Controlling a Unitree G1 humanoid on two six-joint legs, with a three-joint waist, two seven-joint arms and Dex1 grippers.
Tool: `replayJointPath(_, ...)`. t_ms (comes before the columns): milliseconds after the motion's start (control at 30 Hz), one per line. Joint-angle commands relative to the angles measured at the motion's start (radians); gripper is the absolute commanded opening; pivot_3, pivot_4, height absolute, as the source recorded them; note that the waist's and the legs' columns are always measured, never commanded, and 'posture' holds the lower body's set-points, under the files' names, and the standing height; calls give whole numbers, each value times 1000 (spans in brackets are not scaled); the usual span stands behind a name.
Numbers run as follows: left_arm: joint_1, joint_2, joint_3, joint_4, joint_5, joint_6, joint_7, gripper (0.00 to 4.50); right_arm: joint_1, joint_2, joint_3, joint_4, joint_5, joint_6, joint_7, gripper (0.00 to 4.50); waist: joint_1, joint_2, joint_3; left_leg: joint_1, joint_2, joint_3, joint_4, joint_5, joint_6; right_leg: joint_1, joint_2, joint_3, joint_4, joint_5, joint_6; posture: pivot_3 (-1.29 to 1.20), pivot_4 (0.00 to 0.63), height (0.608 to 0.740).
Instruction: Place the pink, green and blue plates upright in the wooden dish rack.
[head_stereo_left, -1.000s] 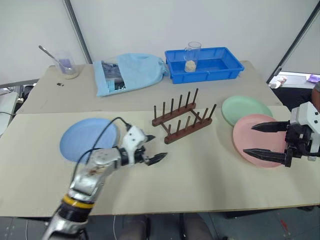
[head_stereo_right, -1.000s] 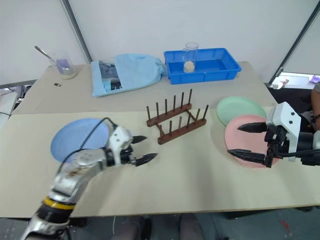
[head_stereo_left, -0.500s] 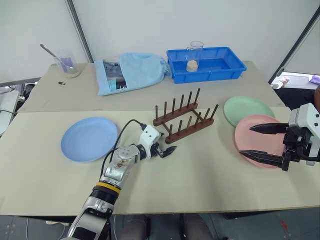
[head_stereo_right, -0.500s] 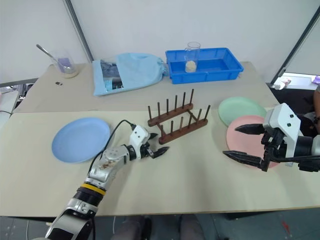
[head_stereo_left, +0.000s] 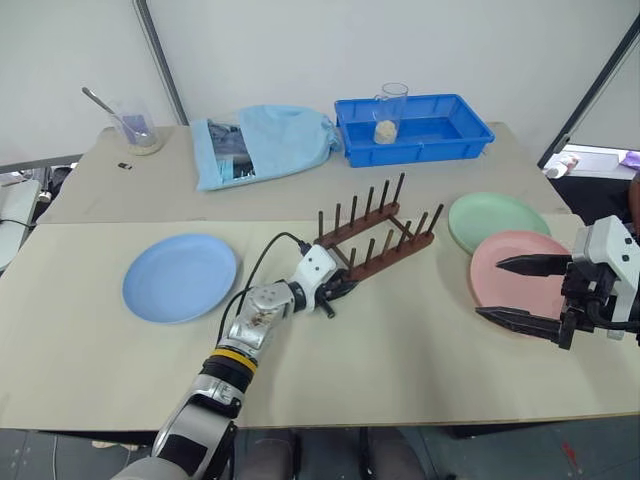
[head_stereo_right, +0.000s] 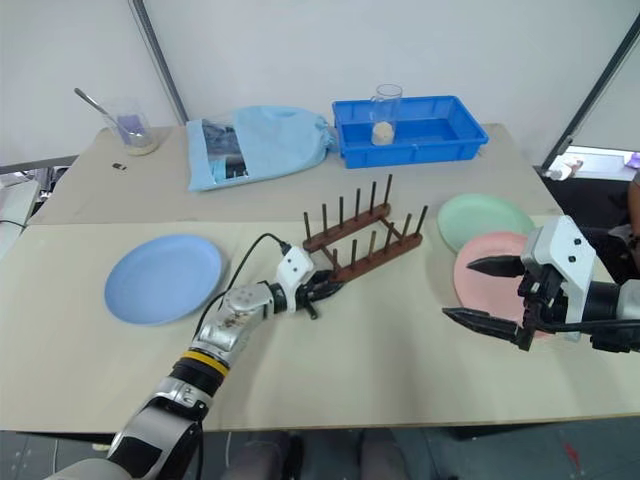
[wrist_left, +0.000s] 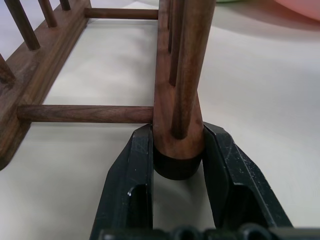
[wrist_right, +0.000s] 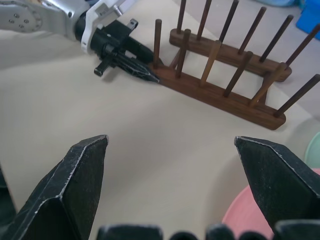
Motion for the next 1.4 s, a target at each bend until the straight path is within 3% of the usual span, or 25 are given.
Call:
replayJointPath(33,23,86,-9,-83,-13,-32,-133,862,43,-12,-74,-41,4,1,30,4500,-4,0,0,0,1,0,0,0,0,0,1,0,0,0,0,0,150,740)
replayJointPath(333,46,272,-59,-214,-86,-38,-499,862,143,-24,-123,-89,-20,-10,84,4500,3,0,0,0,4,1,0,0,0,0,5,0,0,0,-1,0,150,740)
replayJointPath(800,-123,158,-79,124,-7,-223,-503,862,241,19,-158,-144,-41,-18,88,4500,1,-2,1,-3,4,1,0,0,0,-1,5,0,-2,0,-1,0,150,740)
replayJointPath(900,-132,158,-69,146,-5,-238,-510,2322,243,24,-152,-144,-46,-23,87,4500,-1,-2,1,-3,4,1,0,0,0,-1,5,0,-2,0,-1,0,150,740)
replayJointPath(1033,-100,227,-31,61,-26,-208,-521,4131,235,25,-126,-135,-64,-46,77,4500,-4,-2,1,-3,5,0,0,0,0,-2,7,0,-1,0,-1,0,150,740)
replayJointPath(1233,3,358,22,-178,-69,-77,-531,4131,187,13,-6,-102,-138,-72,9,4500,-11,-2,1,-1,7,-1,0,0,0,-2,7,1,0,0,-1,0,150,740)
replayJointPath(1300,53,393,18,-304,-102,-1,-554,3593,157,4,49,-81,-171,-87,-12,4500,-11,-2,1,-1,6,-2,0,0,0,-2,6,1,-1,0,-1,0,150,740)
replayJointPath(1333,84,416,5,-383,-121,61,-573,3568,142,-2,80,-66,-188,-107,-8,4500,-4,-2,1,-1,6,-2,0,0,0,-2,6,1,-1,0,-1,0,150,740)
replayJointPath(1367,113,429,-10,-449,-125,102,-577,3034,121,-5,116,-45,-208,-126,-11,4500,-4,-3,1,-1,5,-1,0,0,0,-1,5,1,-1,0,-1,0,150,740)
replayJointPath(1400,134,433,-23,-496,-126,138,-568,2728,105,-9,146,-28,-224,-141,-8,3972,-5,-3,1,-2,6,-1,0,0,0,-2,6,1,-1,0,-1,0,150,740)
